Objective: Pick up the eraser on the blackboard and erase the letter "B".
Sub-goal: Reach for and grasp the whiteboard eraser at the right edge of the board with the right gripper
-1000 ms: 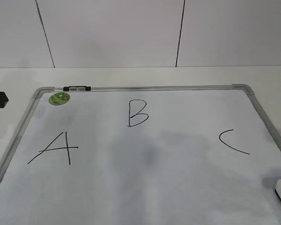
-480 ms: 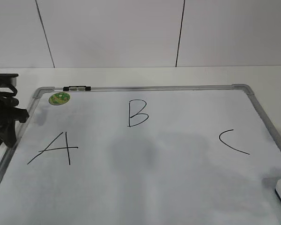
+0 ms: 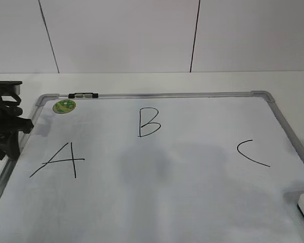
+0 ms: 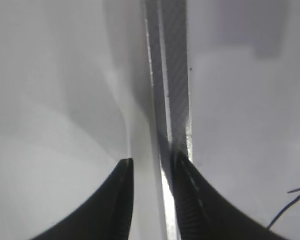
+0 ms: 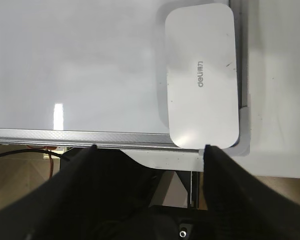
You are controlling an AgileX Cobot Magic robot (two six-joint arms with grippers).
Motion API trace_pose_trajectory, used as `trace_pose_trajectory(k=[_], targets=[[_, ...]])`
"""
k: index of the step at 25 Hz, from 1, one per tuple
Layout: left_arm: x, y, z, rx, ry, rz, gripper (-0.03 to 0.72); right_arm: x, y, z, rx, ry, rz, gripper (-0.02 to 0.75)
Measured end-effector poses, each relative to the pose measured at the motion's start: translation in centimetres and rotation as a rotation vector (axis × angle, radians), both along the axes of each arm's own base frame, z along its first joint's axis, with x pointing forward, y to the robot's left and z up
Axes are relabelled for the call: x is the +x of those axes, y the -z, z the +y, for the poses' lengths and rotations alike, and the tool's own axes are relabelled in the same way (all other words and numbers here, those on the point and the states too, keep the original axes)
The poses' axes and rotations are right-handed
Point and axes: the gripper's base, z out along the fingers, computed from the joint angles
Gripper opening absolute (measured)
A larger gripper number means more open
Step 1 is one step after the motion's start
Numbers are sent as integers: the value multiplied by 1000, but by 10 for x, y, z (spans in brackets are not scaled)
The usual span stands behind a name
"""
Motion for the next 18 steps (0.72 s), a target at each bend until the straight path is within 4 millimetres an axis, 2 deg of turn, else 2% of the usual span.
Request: trace_pose_trajectory(k=[12,18], targets=[[2,3,-2,-13,-9,23,58,0,0,0,0,0,0,530],[1,3,-3,-25,-26,28,24,0,0,0,0,0,0,530]])
